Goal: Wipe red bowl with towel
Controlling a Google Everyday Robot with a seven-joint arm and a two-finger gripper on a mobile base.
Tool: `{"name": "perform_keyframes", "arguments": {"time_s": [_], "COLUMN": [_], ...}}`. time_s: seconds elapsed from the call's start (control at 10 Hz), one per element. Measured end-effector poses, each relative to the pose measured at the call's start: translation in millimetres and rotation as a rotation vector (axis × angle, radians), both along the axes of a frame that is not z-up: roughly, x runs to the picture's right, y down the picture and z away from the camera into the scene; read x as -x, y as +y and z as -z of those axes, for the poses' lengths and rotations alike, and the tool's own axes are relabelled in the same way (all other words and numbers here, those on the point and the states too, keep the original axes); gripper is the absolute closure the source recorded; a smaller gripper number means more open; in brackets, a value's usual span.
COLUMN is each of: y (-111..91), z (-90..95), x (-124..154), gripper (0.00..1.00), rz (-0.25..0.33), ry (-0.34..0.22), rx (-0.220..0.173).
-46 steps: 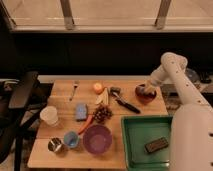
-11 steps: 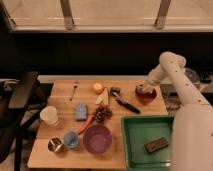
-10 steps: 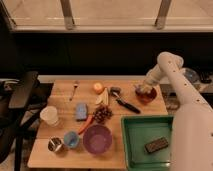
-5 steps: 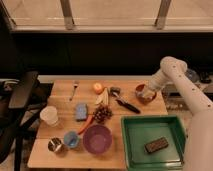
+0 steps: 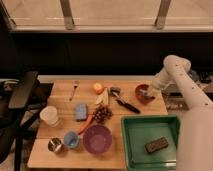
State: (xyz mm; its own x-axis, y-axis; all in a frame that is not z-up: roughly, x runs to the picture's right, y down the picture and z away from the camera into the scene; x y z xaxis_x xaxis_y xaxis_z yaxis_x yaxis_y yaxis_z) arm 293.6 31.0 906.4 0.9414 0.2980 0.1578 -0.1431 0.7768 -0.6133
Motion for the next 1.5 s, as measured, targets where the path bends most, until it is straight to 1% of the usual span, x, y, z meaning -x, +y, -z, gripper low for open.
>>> {"name": "perform_keyframes", "arguments": {"time_s": [0.1,0.3,0.5,0.7,0.9,1.0,1.1,1.2,1.3,1.4,1.5], "y": [-6.5,-13.2,-19.9,-16.8,-2.2,4.2,11.1,13.7,13.5,14.2,12.0], "z": [-6.5,-11.9,-13.2,-4.1,11.8,17.1,21.3,22.2,20.7,19.3,16.2], "x": [-0.6,1.6,20.8,36.4,47.0,46.5,41.6,33.7,23.2,11.2,-1.5], "gripper": [1.00,1.00,1.00,1.00,1.00,1.00,1.00,1.00,1.00,1.00,1.00], "rz": [0.001,0.000,0.010,0.029,0.037,0.037,0.031,0.026,0.020,0.015,-0.003], "ry": [0.007,0.006,-0.021,-0.055,-0.091,-0.095,-0.088,-0.074,-0.052,-0.028,-0.003], "rx": [-0.008,-0.021,-0.048,-0.067,-0.071,-0.068,-0.060,-0.057,-0.056,-0.044,-0.035]}}
